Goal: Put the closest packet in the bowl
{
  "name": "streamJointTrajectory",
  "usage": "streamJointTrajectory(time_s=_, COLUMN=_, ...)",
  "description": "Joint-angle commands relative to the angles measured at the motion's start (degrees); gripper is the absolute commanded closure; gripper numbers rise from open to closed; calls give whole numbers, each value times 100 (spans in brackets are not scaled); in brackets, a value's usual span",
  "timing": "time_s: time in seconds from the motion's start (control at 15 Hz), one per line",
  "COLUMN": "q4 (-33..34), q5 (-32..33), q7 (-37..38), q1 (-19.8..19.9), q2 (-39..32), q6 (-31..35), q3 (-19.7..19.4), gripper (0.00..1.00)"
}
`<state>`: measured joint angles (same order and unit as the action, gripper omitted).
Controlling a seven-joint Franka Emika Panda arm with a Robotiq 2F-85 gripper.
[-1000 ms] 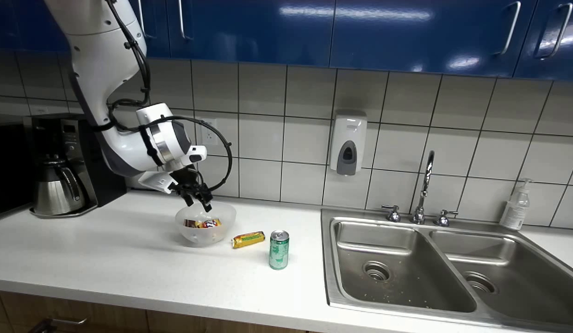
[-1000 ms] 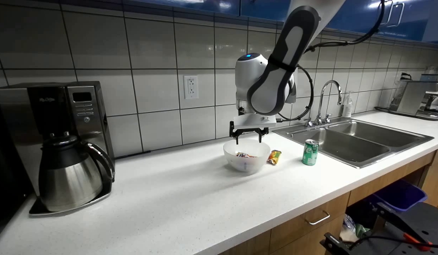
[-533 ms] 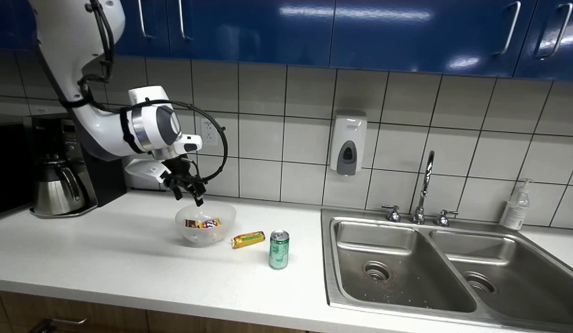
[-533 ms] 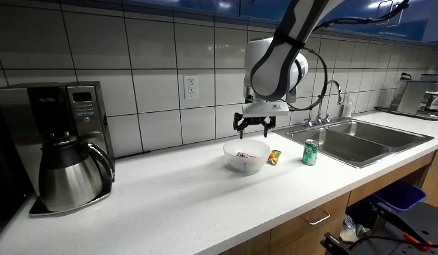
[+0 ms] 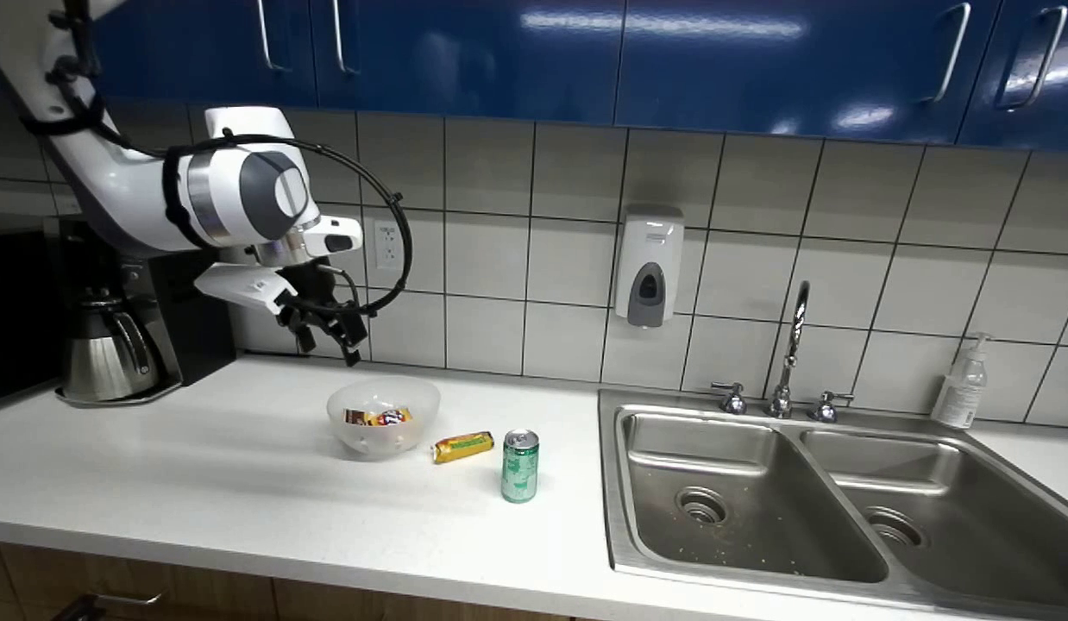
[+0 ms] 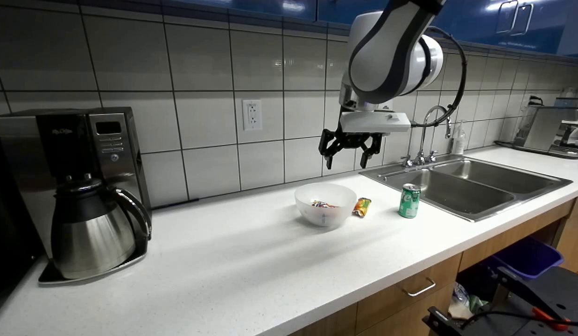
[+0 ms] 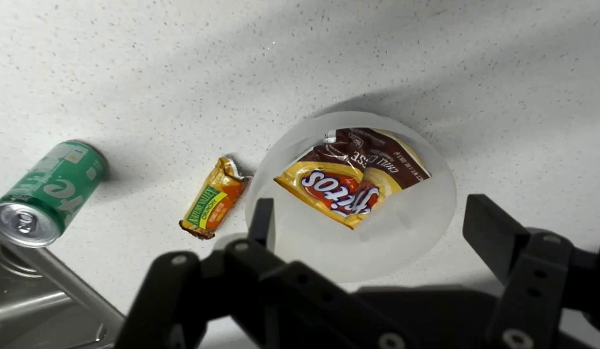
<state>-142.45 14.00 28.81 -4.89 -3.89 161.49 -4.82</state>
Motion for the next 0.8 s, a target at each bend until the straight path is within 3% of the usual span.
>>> streamJointTrajectory(time_s=0.0, q4=-582, q5=-528, q7=-666, q1=133, q2=861, q6=-273, q3=212, gripper=0)
streamJointTrajectory(time_s=0.53, q4=-1105, q5=-1571, q7=-1895, q1=75, q2=2189, q6=-1268, q3=337, gripper=0)
streamJointTrajectory(time_s=0.6, q4=-882, q5=-1425, q7=-1596, q1=194, q2=1637, q6=-879, q3=439, gripper=0)
streamJointTrajectory(time_s=0.73, q4=-949, q5=-1520, q7=-1743, q1=183, q2=1909, q6=-1111, q3=440, gripper=0)
